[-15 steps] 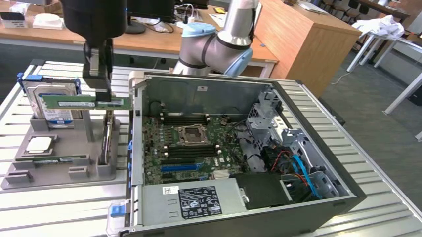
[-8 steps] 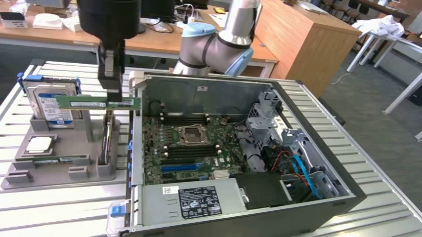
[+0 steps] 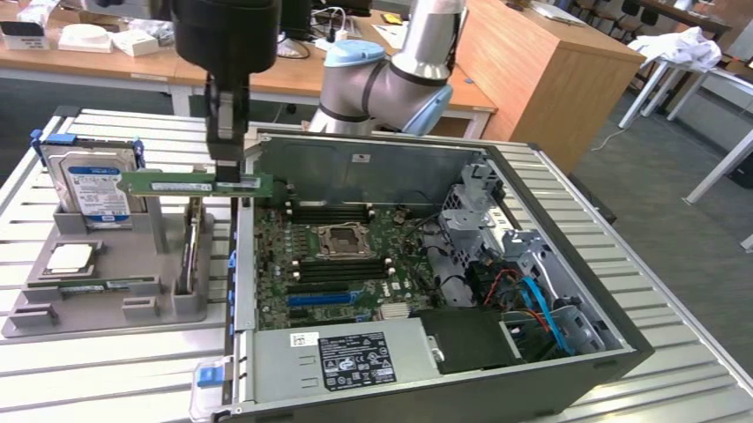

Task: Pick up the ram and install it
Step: 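Pick up the ram and move it above insertion slot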

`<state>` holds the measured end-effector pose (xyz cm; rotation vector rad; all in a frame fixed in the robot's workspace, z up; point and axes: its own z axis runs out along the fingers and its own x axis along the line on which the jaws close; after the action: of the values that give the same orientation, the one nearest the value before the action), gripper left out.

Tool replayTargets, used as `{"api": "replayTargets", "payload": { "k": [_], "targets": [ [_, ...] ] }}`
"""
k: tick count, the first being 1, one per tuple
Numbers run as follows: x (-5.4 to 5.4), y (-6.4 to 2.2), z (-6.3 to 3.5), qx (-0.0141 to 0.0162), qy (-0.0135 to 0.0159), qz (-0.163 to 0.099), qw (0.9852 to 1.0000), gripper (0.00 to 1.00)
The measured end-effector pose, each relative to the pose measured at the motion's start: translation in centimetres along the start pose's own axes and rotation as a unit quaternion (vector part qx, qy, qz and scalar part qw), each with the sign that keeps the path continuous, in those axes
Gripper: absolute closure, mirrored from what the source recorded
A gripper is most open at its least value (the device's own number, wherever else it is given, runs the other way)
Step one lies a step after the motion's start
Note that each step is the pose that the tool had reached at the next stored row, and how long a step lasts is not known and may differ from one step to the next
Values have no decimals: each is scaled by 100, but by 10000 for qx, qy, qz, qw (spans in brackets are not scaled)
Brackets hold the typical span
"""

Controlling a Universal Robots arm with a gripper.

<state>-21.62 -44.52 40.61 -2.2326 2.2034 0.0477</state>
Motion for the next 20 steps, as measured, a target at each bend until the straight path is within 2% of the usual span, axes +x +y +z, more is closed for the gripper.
{"api": "replayTargets", "payload": {
  "k": [20],
  "targets": [
    [7,-557,-9,0,0,0,10000,89]
  ]
}}
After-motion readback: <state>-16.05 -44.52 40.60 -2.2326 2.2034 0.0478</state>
